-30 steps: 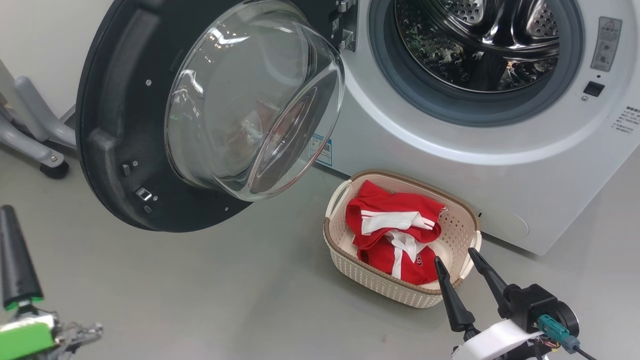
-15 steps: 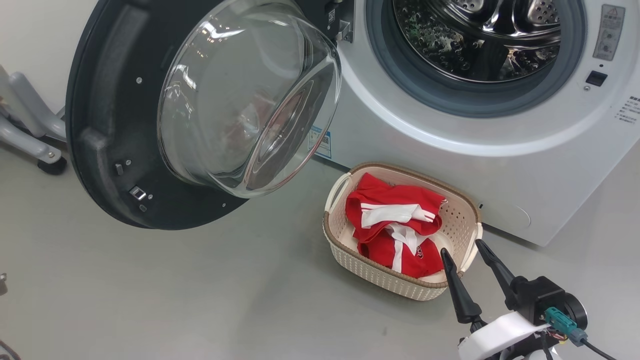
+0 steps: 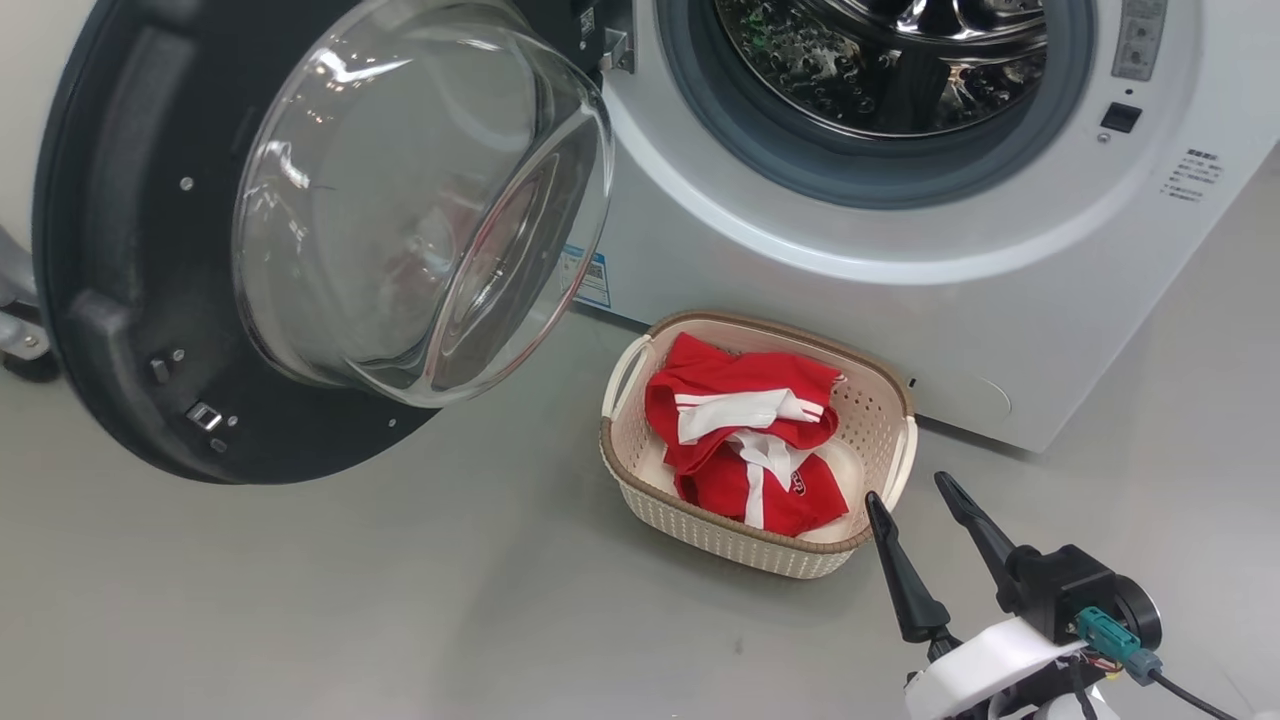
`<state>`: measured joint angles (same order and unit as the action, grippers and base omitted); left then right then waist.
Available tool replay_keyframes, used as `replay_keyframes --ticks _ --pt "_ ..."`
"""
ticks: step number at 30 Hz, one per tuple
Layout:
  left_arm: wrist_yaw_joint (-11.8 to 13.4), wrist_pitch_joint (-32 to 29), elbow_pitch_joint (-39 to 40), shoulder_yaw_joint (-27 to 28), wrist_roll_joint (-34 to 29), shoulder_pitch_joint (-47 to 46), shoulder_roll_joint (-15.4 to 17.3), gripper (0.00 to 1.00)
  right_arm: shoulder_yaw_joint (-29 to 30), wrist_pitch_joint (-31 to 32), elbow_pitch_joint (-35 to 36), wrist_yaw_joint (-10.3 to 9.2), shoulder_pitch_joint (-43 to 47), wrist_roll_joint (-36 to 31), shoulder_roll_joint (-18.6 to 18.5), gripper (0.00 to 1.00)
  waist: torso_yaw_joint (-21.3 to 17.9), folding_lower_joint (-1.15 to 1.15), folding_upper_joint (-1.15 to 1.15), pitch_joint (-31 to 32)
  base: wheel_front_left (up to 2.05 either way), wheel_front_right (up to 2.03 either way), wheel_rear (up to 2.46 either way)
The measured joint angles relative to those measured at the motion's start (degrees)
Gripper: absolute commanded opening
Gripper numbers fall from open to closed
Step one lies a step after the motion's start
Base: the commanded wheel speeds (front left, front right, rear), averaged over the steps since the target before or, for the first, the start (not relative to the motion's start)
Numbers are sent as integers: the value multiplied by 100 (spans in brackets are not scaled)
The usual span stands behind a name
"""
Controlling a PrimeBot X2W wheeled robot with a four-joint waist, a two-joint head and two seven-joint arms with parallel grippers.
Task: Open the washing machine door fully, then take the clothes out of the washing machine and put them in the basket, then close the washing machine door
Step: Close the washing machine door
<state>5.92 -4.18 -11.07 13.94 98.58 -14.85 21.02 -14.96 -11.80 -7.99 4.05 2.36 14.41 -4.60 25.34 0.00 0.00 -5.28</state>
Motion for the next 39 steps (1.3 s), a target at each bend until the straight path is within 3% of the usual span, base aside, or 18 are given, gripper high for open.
replay_keyframes --ticks 13,21,31,39 --pt "31 -291 -802 -119 114 -363 1 0 10 25 79 41 -107 1 -59 100 -538 0 0 -217 0 0 0" --pt "21 -486 -1102 -292 114 -597 26 0 91 25 83 38 -107 7 -104 100 -632 0 0 -284 0 0 0" --pt "-321 -920 -1255 -430 135 -643 112 0 102 24 81 37 -107 8 -104 100 -625 0 0 -221 0 0 0" --pt "-636 -1567 -1229 -504 519 -631 101 0 102 24 86 35 -104 8 -103 100 -598 0 0 -196 0 0 0"
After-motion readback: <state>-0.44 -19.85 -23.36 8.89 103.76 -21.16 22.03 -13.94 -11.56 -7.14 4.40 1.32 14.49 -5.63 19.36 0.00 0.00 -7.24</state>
